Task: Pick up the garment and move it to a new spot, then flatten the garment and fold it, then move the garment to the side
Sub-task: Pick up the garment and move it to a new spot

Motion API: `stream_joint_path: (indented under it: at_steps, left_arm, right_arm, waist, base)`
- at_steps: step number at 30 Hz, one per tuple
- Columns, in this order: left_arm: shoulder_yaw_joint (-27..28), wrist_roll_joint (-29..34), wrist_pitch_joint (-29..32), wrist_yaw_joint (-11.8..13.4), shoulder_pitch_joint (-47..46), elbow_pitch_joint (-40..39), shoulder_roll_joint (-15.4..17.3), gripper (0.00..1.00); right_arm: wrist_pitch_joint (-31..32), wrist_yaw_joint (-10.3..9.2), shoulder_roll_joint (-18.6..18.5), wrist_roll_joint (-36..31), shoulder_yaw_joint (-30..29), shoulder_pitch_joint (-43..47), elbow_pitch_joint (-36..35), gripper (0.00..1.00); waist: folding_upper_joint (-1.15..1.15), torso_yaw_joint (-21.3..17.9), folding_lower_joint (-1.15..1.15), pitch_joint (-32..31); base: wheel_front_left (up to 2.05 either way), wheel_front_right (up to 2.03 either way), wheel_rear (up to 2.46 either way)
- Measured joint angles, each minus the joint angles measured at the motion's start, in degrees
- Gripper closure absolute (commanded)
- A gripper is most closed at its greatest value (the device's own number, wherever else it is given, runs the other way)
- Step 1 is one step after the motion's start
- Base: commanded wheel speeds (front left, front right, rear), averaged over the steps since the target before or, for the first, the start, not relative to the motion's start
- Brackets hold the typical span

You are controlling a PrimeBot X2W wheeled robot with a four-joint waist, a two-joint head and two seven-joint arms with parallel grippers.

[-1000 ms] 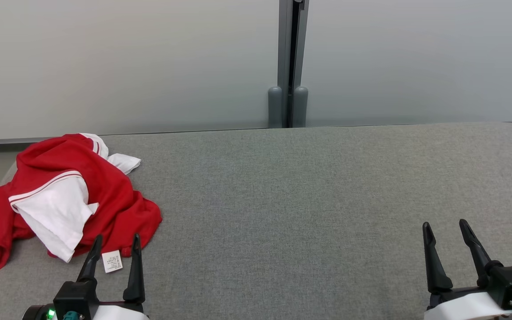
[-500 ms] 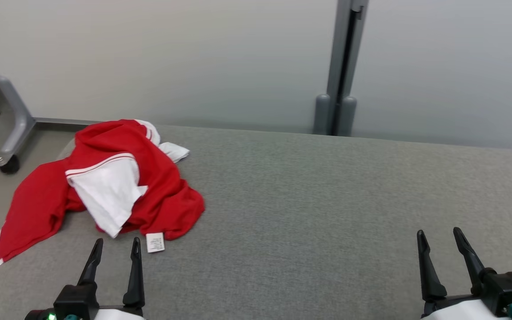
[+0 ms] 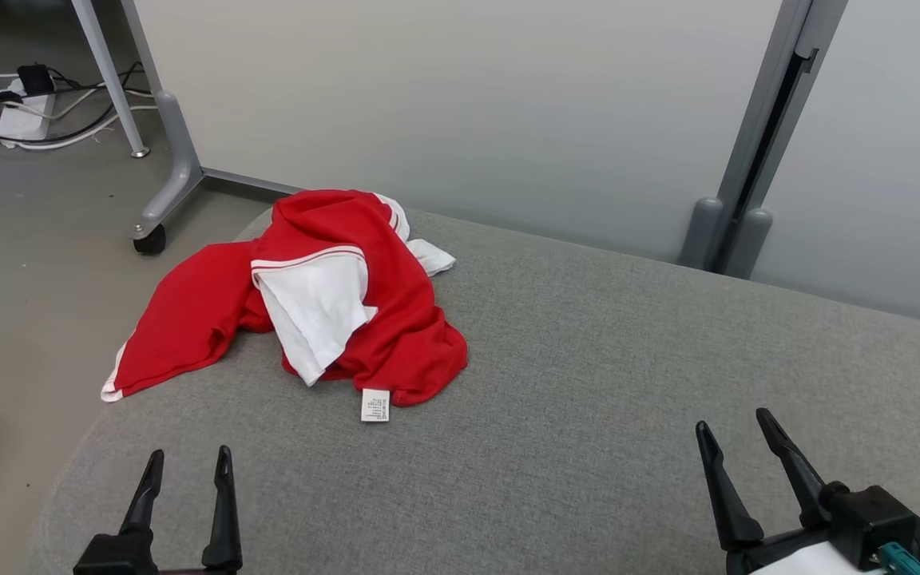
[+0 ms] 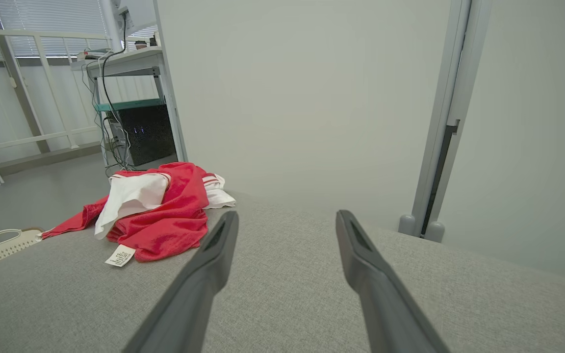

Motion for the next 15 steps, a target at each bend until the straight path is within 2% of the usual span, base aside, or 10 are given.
stream_joint_path:
  at_steps: [4, 9, 15]
  left_arm:
    - [-1.5, -0.6, 0.0, -1.5, -1.9, 0.6, 0.0, 0.00]
    - [-4.4, -2.5, 0.1, -3.9, -8.9, 7.3, -0.1, 0.00]
    - [-6.2, -4.5, 7.2, -5.3, -23.1, 14.3, 1.5, 0.00]
  right_arm:
    - [0.0, 0.00, 0.0, -0.5, 0.2, 0.0, -0.1, 0.00]
    - [0.0, 0.00, -0.7, -1.0, 0.7, -0.7, -0.5, 0.00]
    - [0.0, 0.00, -2.0, -0.7, 3.2, -4.7, -1.6, 0.00]
  waist:
    - [0.00, -0.8, 0.00, 1.0]
    - [0.00, -2.6, 0.00, 3.5]
    - [0.00, -6.2, 0.00, 8.7]
  base:
    - [0.00, 0.00, 0.00]
    - [0.00, 0.00, 0.00]
    - [0.00, 0.00, 0.00]
